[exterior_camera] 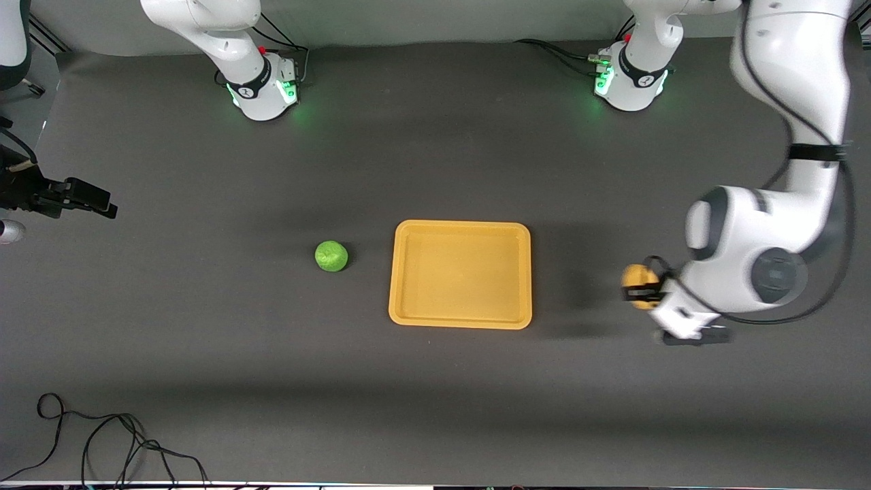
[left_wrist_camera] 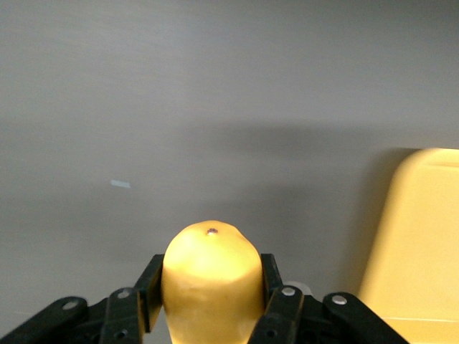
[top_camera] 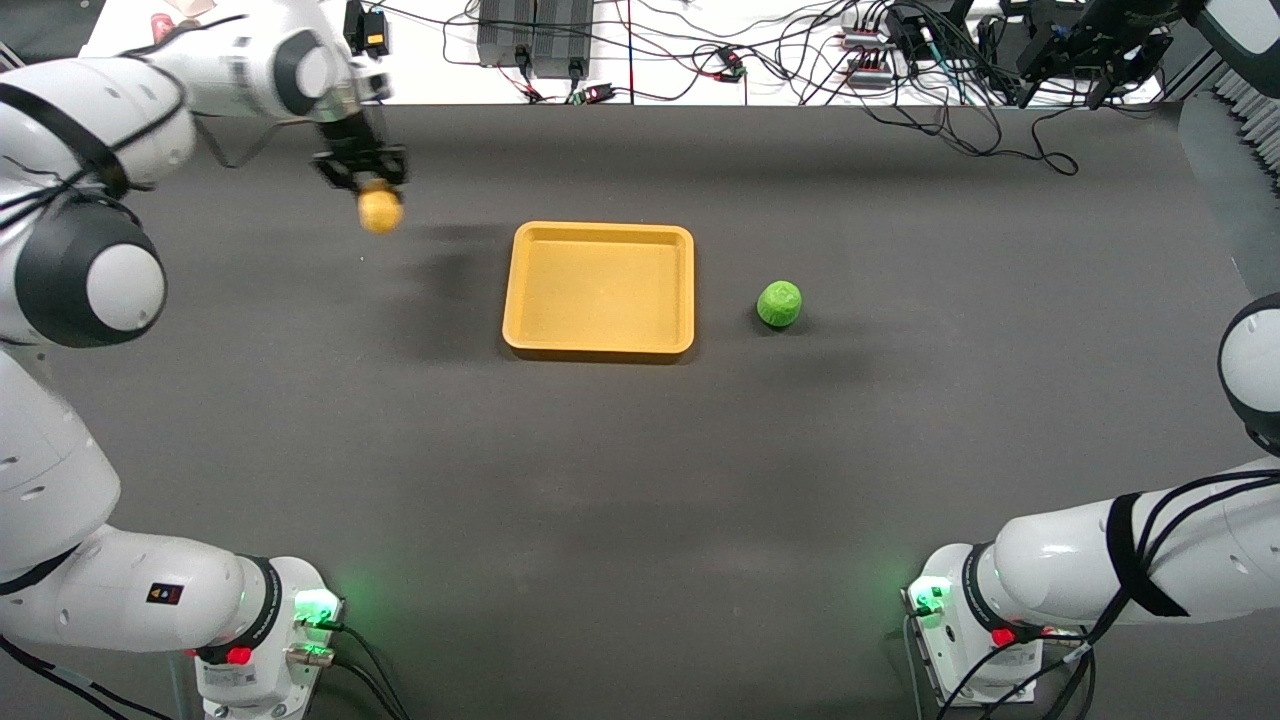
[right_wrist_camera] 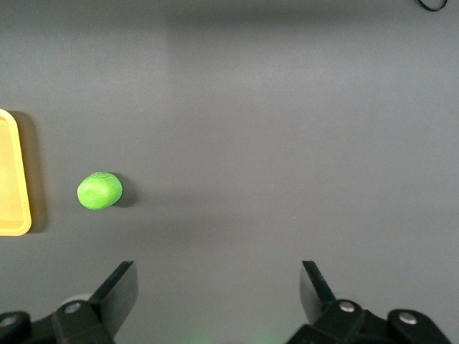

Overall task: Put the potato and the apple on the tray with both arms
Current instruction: 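Carry the potato onto the tray while the right gripper reaches out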

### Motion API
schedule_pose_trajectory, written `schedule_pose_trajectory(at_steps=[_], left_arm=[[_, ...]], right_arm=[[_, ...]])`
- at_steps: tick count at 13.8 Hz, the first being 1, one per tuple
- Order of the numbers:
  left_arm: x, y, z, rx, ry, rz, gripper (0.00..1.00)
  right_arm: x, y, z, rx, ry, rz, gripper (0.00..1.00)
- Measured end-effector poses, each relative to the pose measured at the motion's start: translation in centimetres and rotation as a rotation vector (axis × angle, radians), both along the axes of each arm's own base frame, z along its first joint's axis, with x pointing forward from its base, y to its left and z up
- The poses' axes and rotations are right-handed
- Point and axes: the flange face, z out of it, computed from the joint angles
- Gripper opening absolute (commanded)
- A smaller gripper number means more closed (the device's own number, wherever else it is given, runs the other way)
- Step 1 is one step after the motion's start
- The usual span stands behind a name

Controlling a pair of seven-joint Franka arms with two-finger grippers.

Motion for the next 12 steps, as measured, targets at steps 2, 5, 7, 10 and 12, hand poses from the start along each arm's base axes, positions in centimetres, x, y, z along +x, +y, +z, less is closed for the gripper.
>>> schedule_pose_trajectory(at_steps=[2,5,7,10,12], left_arm=[[-2.0,-7.5,-1.4,-0.007,0.036,0.016,0.16],[-4.9,-16.6,-5.4,0.016,0.072,0.025,0.18],[-6.2,-19.9,-7.8,0.021,0.072,0.025,0.20],[-6.6,-20.4,-9.6,0.030,0.088,0.022,0.29],[-6.5,-20.4,-10.1,0.029,0.084,0.024,0.51]], right_arm=[[0.0,0.0,0.0,0.000,0.000,0.001,1.00],[0.0,0.2,0.0,0.000,0.001,0.004,1.00],[0.1,2.0,0.0,0.000,0.002,0.023,1.00],[-0.4,9.3,0.1,-0.008,0.001,0.010,1.00],[-1.6,16.0,0.1,-0.016,-0.001,0.001,1.00]])
